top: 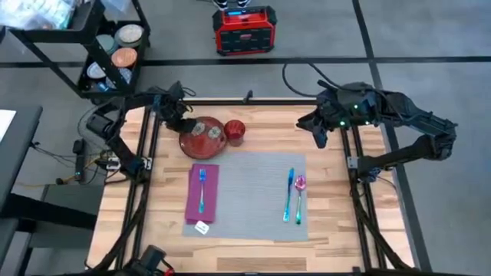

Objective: Set table place
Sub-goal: Put the red plate on the center of the gray place mat

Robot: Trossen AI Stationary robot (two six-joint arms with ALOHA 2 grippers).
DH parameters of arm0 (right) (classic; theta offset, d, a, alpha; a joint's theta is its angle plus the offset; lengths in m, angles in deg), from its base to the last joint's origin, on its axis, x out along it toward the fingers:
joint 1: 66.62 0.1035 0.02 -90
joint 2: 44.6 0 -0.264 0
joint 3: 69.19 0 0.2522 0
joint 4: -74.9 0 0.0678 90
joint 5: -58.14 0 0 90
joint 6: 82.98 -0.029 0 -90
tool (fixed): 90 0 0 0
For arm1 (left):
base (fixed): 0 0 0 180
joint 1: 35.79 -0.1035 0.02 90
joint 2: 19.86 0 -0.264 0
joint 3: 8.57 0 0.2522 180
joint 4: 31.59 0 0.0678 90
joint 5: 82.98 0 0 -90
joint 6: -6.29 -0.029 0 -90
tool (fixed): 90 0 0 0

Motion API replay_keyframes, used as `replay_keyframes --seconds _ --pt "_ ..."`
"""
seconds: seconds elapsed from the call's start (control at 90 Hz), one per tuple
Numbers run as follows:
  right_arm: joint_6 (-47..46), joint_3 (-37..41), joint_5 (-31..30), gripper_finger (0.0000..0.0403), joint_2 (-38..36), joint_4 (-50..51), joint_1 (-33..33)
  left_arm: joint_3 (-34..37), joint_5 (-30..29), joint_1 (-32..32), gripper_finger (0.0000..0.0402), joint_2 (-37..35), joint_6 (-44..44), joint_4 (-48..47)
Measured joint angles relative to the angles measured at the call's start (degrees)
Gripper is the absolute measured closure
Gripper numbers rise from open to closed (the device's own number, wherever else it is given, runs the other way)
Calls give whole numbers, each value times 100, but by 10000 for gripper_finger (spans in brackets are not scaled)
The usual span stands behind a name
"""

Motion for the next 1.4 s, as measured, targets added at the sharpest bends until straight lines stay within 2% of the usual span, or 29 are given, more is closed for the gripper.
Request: replay_keyframes --seconds 0.333,0.556,0.856,1.056,1.322,1.4 --pt "-28 0 7 326 0 8 1 0 892 -89 315 16 308 495" --pt "-30 0 16 326 0 17 54 290 1356 -67 391 192 407 757" --pt "-50 0 15 326 0 13 143 505 1654 -50 354 332 1129 1394" --pt "-136 -2 2 326 36 22 143 505 2007 -48 381 340 1370 1899" --pt "-140 -2 6 326 128 34 182 513 2077 -28 389 343 1204 2047" --pt "-140 -2 6 326 139 55 182 516 2105 -25 396 345 1536 2233"
